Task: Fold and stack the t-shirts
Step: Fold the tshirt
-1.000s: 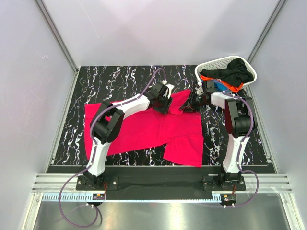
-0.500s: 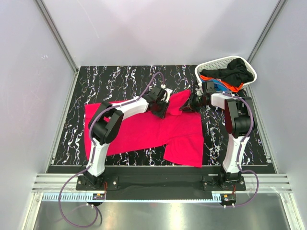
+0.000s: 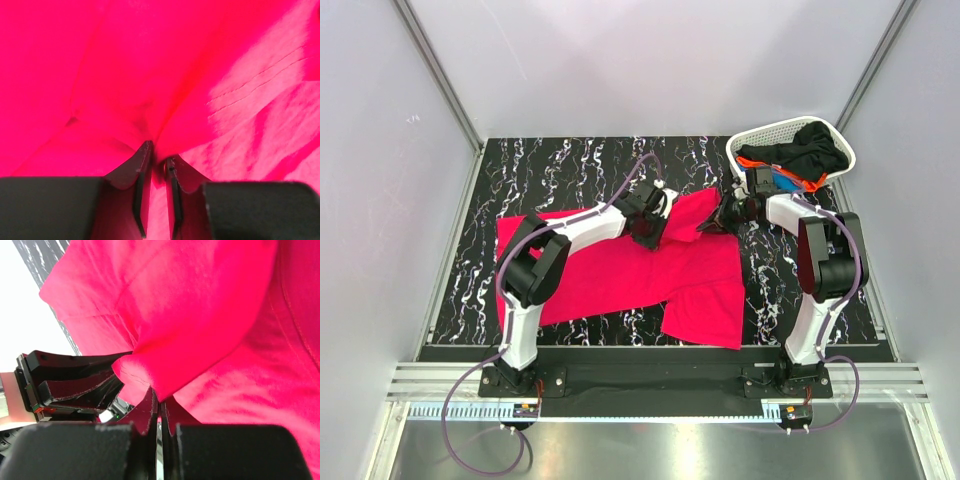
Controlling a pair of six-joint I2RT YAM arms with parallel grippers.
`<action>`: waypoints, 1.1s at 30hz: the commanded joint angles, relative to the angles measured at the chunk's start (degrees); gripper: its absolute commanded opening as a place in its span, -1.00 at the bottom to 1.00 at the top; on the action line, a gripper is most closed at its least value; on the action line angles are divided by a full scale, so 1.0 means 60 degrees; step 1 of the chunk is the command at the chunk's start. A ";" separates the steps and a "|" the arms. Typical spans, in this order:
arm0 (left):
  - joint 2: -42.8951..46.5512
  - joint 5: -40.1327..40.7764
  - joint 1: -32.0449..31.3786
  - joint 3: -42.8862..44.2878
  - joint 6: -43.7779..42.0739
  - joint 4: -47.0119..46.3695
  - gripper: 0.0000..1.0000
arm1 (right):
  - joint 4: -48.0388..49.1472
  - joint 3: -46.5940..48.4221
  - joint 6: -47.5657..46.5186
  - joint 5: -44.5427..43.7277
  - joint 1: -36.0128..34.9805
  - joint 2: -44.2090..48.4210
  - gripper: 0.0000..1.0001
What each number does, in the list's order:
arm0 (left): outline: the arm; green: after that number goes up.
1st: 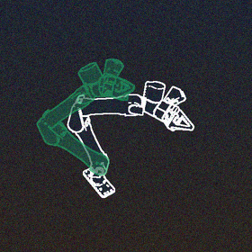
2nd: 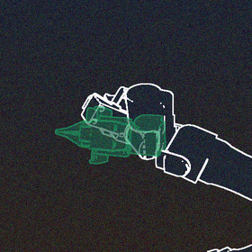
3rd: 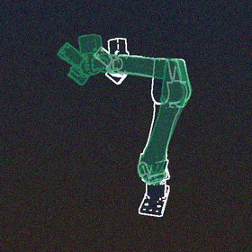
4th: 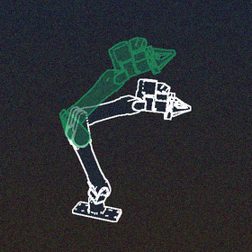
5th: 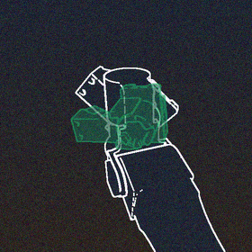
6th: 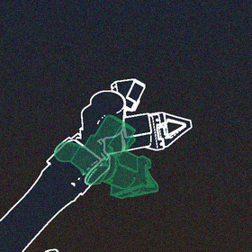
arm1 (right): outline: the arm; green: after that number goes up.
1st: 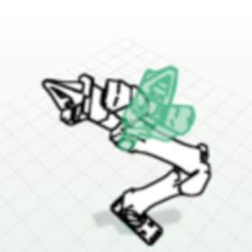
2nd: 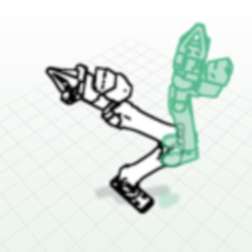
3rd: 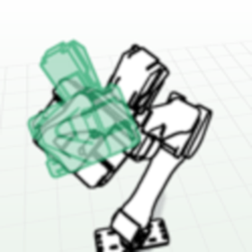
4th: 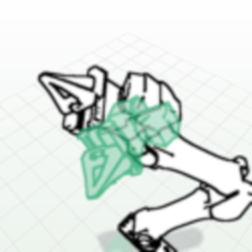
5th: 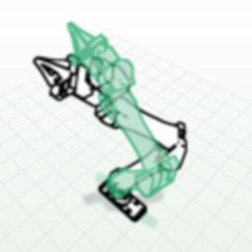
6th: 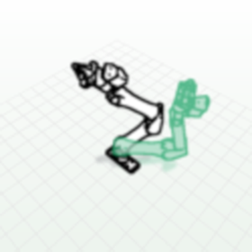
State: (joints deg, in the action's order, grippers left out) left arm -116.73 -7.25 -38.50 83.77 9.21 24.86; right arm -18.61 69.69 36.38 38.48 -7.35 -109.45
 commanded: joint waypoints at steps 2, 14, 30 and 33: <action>0.0646 0.0080 -0.0043 -0.0177 -0.0202 0.0265 -0.58 | -0.0882 -0.0131 0.0045 -0.0158 -0.0063 0.0370 -1.00; 0.0734 -0.0023 -0.0072 -0.0162 -0.0276 0.0426 -0.56 | -0.1951 -0.0219 -0.0174 -0.0728 -0.0078 0.0180 -0.95; 0.2401 -0.1618 0.0322 -0.1506 -0.0042 0.1027 0.11 | -0.3915 0.0368 -0.2283 -0.2472 -0.0078 0.0470 -0.26; 0.3500 -0.1736 0.1009 -0.2094 0.0149 0.1042 0.18 | -0.3973 0.0498 -0.2430 -0.2999 -0.0078 0.0998 -0.07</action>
State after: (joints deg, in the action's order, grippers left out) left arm -103.20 -14.31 -36.51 73.30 9.06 30.59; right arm -40.03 70.26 25.63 25.34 -7.40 -109.21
